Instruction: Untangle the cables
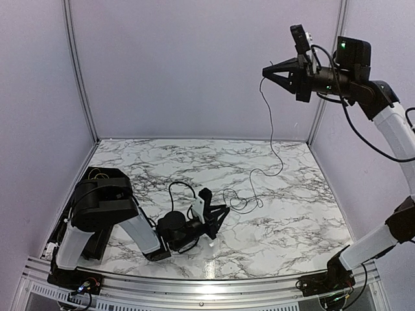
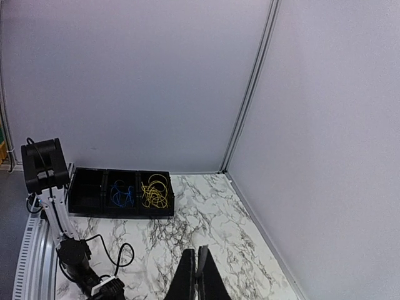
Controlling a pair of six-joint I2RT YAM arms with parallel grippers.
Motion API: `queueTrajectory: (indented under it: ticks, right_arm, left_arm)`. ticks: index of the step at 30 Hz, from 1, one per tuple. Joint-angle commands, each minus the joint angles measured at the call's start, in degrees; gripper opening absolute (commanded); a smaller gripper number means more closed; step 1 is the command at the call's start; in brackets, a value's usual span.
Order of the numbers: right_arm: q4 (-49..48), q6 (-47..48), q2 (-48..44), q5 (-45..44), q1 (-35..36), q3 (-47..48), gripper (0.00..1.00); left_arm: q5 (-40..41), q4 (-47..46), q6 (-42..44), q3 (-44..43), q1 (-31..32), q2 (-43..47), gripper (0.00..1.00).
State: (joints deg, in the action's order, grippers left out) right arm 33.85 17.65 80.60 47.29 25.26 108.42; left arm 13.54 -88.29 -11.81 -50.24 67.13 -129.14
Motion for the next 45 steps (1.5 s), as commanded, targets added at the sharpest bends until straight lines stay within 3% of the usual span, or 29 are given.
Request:
queueTrajectory:
  ticks: [1,6,11,16,22,33,37,43,45]
  right_arm:
    - [-1.6,-0.62,-0.85,0.59,-0.41,-5.68,0.0]
    - [-3.42,-1.13,-1.36,1.37,-0.3,-11.91,0.0]
    - [-5.21,-2.28,-1.4,3.2,-0.23,-16.09,0.0]
    - [-6.57,-3.38,-1.15,4.46,0.3,-17.86,0.0]
    - [-6.78,-3.76,-1.22,4.52,0.82,-18.28,0.0]
    - [-7.78,-4.18,-1.43,4.55,1.11,-19.48,0.0]
    - [-8.22,-4.63,-1.28,4.89,1.1,-19.48,0.0]
    - [-9.37,-5.75,-1.32,-0.09,0.28,-19.75,0.0]
    - [-12.2,-8.18,-1.32,-6.97,-0.62,-21.1,0.0]
  left_arm:
    - [5.15,-4.98,-0.96,7.47,1.33,6.77,0.28]
    - [5.65,-3.25,2.2,13.41,2.7,14.97,0.41]
    - [8.16,7.71,7.02,10.39,4.39,20.24,0.48]
    - [11.73,12.51,8.91,1.49,4.94,16.14,0.55]
    - [9.44,18.57,13.88,-10.26,4.81,9.54,0.61]
    - [2.88,25.41,9.52,-23.92,2.89,1.22,0.64]
    - [1.24,26.05,8.82,-26.41,2.33,-0.51,0.53]
    - [0.75,25.85,6.27,-23.44,2.38,2.15,0.08]
    - [0.68,25.38,6.67,-20.52,2.75,4.99,0.02]
